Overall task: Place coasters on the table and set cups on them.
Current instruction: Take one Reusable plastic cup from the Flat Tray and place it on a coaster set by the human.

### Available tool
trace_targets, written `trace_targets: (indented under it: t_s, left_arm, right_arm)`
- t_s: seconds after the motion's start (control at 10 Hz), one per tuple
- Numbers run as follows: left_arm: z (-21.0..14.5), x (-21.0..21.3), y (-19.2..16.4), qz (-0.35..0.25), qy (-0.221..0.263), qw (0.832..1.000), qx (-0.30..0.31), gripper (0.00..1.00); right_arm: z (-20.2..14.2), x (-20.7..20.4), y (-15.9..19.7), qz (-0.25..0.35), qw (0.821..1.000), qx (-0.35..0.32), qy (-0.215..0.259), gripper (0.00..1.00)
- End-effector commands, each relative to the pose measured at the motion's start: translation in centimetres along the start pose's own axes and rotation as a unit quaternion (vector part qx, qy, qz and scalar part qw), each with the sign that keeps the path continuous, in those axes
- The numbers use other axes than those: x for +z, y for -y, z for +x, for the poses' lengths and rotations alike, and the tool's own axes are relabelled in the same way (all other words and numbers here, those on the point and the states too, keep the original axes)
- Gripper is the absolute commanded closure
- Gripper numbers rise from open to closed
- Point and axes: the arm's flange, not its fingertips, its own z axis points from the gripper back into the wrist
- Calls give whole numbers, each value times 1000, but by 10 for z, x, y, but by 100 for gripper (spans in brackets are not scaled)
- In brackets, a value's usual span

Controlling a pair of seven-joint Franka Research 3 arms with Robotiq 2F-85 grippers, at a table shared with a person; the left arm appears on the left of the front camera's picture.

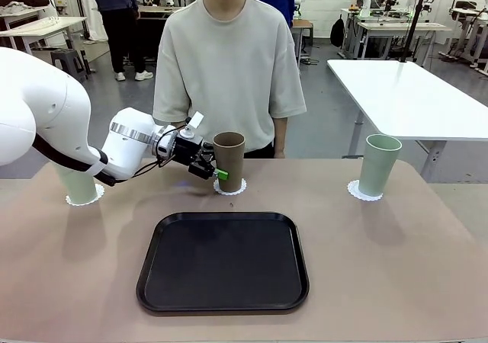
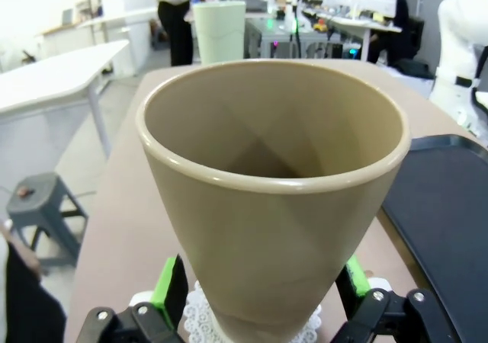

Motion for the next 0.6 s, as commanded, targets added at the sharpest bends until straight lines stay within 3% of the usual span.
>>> trace_targets:
  t_s: [0.0, 0.5]
  left_arm:
    - [9, 9, -2, 0, -27, 1000, 4, 0]
    - [17, 43, 12, 2, -115, 993, 1, 0]
  right_arm:
    - [1, -1, 0, -1, 1000, 2, 3, 0]
    - [1, -1, 0, -1, 1000, 2, 3, 0]
